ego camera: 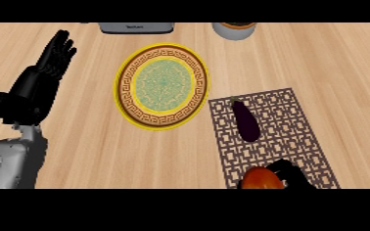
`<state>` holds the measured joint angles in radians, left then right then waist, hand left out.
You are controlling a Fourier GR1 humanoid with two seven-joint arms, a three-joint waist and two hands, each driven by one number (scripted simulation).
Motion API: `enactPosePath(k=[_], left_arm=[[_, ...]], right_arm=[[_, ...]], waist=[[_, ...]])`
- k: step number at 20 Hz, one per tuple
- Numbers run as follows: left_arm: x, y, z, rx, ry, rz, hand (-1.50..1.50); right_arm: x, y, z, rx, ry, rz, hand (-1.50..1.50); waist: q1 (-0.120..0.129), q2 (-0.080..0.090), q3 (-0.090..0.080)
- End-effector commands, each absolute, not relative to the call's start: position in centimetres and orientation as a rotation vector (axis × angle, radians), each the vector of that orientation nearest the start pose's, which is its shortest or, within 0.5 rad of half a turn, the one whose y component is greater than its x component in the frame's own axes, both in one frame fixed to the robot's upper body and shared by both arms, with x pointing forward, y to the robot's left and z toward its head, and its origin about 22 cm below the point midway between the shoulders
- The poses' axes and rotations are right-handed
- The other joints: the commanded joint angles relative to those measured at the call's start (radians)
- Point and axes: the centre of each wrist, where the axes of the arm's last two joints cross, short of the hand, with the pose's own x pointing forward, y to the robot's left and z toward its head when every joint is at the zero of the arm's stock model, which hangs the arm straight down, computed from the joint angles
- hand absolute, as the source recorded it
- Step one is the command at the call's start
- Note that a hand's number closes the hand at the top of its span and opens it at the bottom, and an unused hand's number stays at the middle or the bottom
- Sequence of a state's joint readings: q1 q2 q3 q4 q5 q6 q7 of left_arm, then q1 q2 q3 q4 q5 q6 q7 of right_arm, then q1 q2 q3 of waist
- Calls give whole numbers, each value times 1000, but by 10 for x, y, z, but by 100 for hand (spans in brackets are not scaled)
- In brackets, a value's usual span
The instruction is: Pick the tomato from the placemat and place it in the plate
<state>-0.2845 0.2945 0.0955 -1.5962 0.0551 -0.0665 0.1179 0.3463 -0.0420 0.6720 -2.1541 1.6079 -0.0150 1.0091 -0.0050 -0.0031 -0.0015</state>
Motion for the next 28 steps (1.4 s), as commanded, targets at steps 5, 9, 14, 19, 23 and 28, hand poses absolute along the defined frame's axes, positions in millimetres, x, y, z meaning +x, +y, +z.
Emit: enactPosePath(k=[5,9,14,19,23,28], left_arm=[[300,277,113,124,-1745,-239,0],[305,267,117,125,-1748,-254,0],[301,276,107,107,-1764,-263,0],[300,252,94,108,-1765,-268,0],[314,266,110,108,-1765,-282,0],[305,268,109,82,-1769,-267,0]], right_arm=[[131,-79,129,-1161,-1382,449,150],[160,-57,134,-1131,-1412,486,150],[198,-40,153,-1105,-1418,499,150],[243,-24,144,-1021,-1439,444,150],[280,-18,149,-987,-1415,436,150],[325,-16,124,-1029,-1350,459,150]], waist=[[17,4,1],[31,9,1],[43,10,0],[52,12,1],[55,17,1],[67,16,1]])
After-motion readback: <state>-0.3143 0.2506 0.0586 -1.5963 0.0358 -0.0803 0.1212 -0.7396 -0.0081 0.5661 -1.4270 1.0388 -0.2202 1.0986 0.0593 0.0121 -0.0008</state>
